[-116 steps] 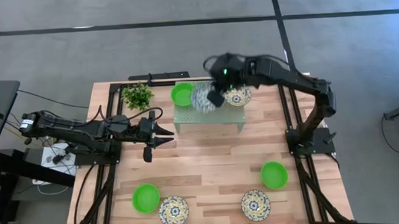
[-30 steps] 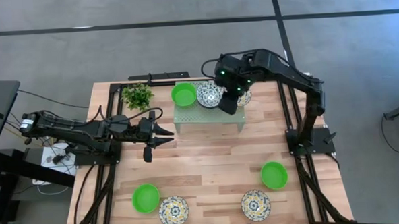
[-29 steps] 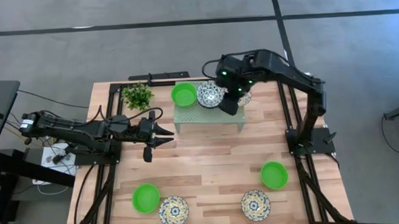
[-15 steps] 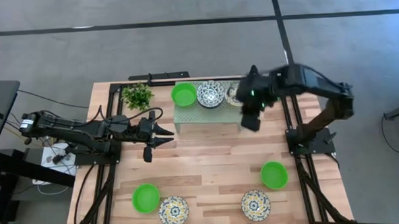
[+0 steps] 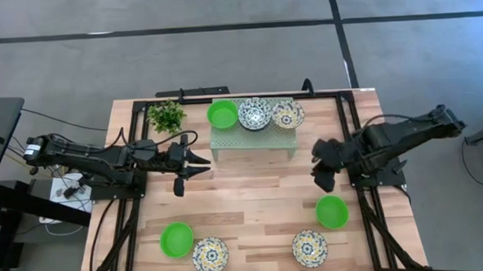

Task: Pick & Place Mini bowls
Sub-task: Stack the right green bowl on top of the green bowl on the shelf

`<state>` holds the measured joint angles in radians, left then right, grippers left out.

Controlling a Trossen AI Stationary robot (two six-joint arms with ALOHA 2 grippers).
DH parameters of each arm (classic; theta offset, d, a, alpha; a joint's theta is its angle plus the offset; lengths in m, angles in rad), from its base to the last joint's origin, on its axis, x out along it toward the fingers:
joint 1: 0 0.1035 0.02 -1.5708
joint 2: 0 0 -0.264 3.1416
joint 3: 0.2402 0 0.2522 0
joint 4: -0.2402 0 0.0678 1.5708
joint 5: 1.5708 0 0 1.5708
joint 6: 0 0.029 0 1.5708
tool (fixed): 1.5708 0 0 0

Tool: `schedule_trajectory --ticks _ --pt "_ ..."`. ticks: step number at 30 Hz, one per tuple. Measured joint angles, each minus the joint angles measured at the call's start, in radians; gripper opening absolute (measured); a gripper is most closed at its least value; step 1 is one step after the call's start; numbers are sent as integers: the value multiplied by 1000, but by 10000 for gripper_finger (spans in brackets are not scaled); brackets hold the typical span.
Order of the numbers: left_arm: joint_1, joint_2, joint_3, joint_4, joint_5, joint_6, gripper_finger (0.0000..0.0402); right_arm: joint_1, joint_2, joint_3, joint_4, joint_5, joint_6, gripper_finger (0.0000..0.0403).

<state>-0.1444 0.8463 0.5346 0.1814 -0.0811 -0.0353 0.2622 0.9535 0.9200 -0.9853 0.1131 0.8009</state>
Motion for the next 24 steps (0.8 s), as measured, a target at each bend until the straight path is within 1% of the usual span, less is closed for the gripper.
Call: schedule_trajectory --ticks 3,6,9,11,17,20,24 --pt "0 0 0 4 0 0 85 50 -26 -94 25 -4 83 87" --pt "0 0 0 7 0 0 85 91 -18 -151 43 -26 84 87" --pt "0 0 0 7 0 0 85 124 13 -168 47 -64 31 87" --pt "0 0 0 7 0 0 85 142 32 -167 51 -86 -32 87" --pt "0 0 0 7 0 0 85 196 115 -167 38 -109 -211 87" --pt "0 0 0 7 0 0 85 212 167 -167 21 -129 -224 87" --pt "0 0 0 7 0 3 85 227 240 -167 12 -194 -225 87"
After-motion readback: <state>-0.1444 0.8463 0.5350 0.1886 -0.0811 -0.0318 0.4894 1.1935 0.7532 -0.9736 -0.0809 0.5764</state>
